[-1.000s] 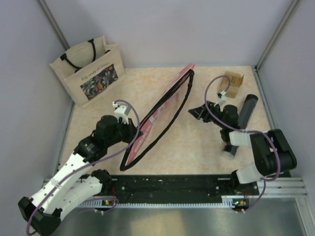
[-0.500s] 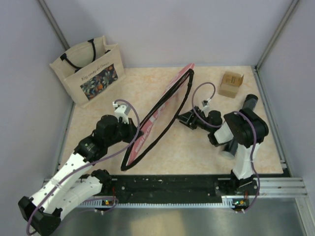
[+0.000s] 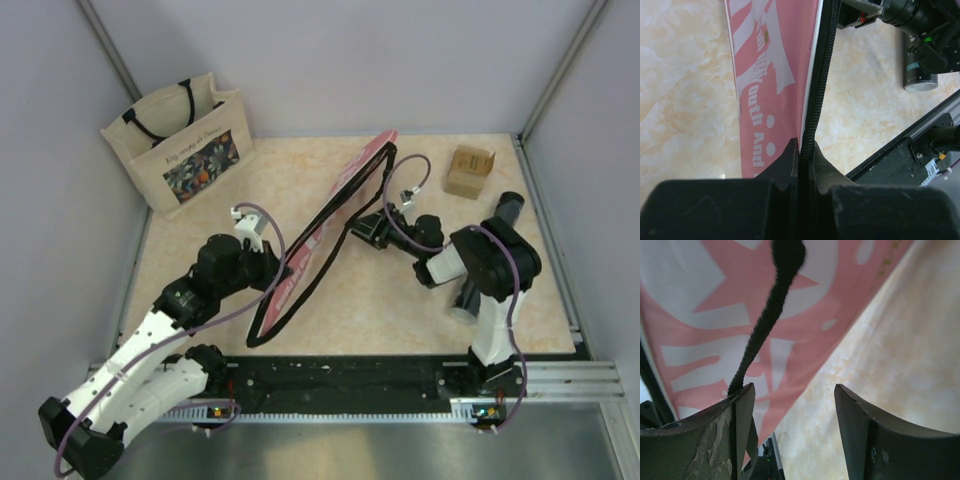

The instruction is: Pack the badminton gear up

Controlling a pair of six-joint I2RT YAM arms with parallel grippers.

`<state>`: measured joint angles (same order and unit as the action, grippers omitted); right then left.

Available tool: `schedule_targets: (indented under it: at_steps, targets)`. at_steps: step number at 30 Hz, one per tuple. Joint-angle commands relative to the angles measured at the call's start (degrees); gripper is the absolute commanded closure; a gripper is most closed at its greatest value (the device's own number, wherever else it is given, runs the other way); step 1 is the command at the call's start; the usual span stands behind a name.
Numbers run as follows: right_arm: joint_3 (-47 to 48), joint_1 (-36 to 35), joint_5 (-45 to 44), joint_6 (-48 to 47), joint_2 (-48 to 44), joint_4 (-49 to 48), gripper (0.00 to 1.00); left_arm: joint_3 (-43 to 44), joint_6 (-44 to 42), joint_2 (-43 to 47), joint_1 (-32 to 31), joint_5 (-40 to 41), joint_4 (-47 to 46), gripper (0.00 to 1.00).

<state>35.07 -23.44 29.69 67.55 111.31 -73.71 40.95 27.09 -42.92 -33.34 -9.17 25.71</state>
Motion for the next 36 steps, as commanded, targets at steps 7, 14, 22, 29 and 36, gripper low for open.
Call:
schedule_targets:
  at_steps: [7, 14, 22, 29, 36]
  targets:
    - [5.0, -3.9, 0.3, 0.5, -12.3, -23.0, 0.35, -1.8, 0.0, -0.7, 0.4, 0.2, -8.2, 1.0]
    - [10.2, -7.0, -1.0, -6.8, -20.9, -8.0, 0.35, -2.6, -0.5, -1.5, 0.5, 1.3, -8.0, 1.0]
    - [22.9, -8.9, -5.4, -14.4, -17.0, 17.4, 0.37, -4.3, -1.6, -1.6, 0.5, -2.3, -10.9, 1.0]
    - [41.3, -9.3, -10.3, -28.2, -10.1, 56.2, 0.37, -7.1, -2.0, 0.2, 0.5, -2.4, -12.4, 1.0]
    - [52.6, -9.3, -23.9, -37.1, -8.8, 85.6, 0.37, -7.4, -0.8, 1.1, 0.5, -2.2, -12.9, 1.0]
